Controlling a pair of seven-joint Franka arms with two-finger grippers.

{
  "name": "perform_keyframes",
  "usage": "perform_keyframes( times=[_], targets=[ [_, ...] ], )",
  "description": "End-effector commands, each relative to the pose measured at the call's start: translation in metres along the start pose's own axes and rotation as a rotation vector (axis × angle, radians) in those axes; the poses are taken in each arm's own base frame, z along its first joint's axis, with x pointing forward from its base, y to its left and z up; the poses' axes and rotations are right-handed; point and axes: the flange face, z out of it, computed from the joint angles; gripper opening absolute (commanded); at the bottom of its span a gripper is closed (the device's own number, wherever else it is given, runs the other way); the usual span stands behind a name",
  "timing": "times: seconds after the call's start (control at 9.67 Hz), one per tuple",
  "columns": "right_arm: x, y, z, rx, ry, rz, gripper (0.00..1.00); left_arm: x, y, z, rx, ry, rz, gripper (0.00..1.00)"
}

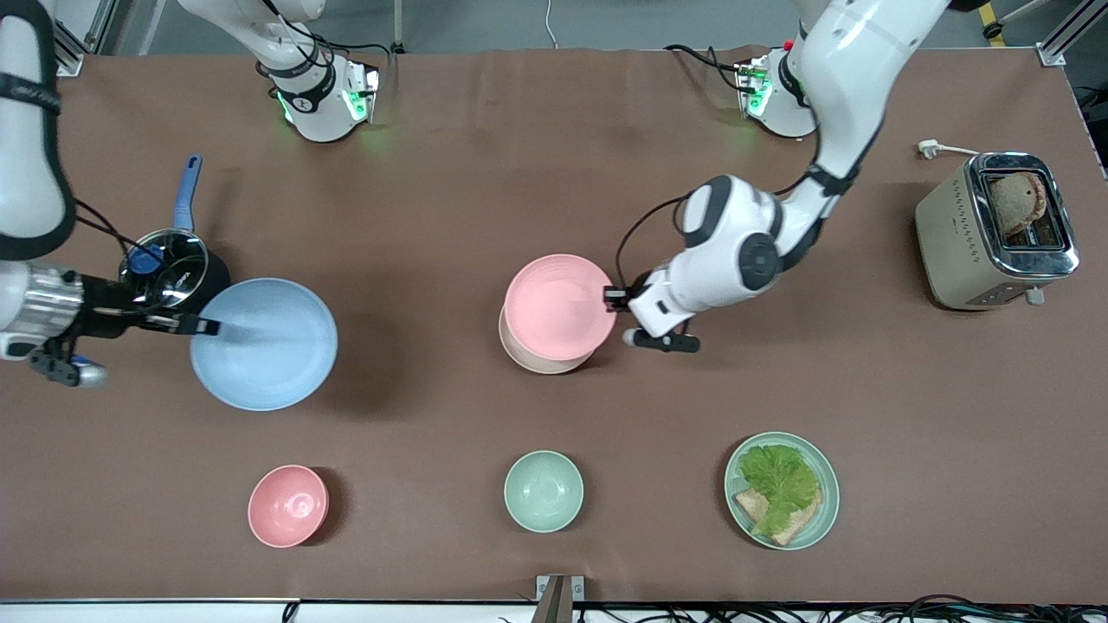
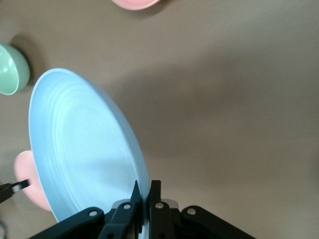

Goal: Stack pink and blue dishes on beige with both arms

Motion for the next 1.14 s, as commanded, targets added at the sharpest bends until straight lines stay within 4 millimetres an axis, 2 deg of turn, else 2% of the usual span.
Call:
perform_keyframes(
  times=[0.0, 0.1, 0.21, 0.31, 0.41, 0.52, 0.62, 0.83, 0.93, 1.03],
  targets=[
    [-0.014, -0.023, 0.019, -0.019, -0.027, 0.013, 0.01, -0.002, 0.0, 0.031, 0.082, 0.007, -0.015, 0.06],
    [-0.015, -0.027, 0.028, -0.023, -0.034, 0.008, 0.01, 0.004, 0.0, 0.031, 0.111, 0.034, -0.023, 0.11],
    [-0.019, -0.037, 0.042, -0.022, -0.033, -0.004, 0.01, 0.011, 0.002, 0.029, 0.115, 0.053, -0.04, 0.43],
    [-0.02, -0.04, 0.051, -0.024, -0.03, 0.003, 0.01, 0.019, 0.008, 0.025, 0.1, 0.069, -0.065, 0.83],
    [-0.025, -0.05, 0.063, -0.024, -0.029, -0.001, 0.01, 0.026, 0.007, 0.014, 0.092, 0.086, -0.08, 1.0],
    [-0.031, -0.06, 0.074, -0.026, -0.028, 0.009, 0.01, 0.029, 0.01, -0.02, 0.095, 0.108, -0.075, 1.0],
    [-0.042, -0.079, 0.094, -0.026, -0.019, 0.003, 0.01, 0.03, 0.007, -0.062, 0.126, 0.09, -0.077, 1.0],
    [-0.07, -0.13, 0.148, -0.005, 0.039, -0.029, 0.01, 0.032, -0.01, -0.15, 0.167, 0.113, -0.118, 1.0],
    [-0.086, -0.157, 0.166, 0.012, 0.06, -0.037, 0.01, 0.033, -0.03, -0.188, 0.208, 0.117, -0.156, 1.0],
    [-0.099, -0.176, 0.191, 0.027, 0.067, -0.023, 0.01, 0.034, -0.05, -0.225, 0.236, 0.132, -0.152, 1.0]
  ],
)
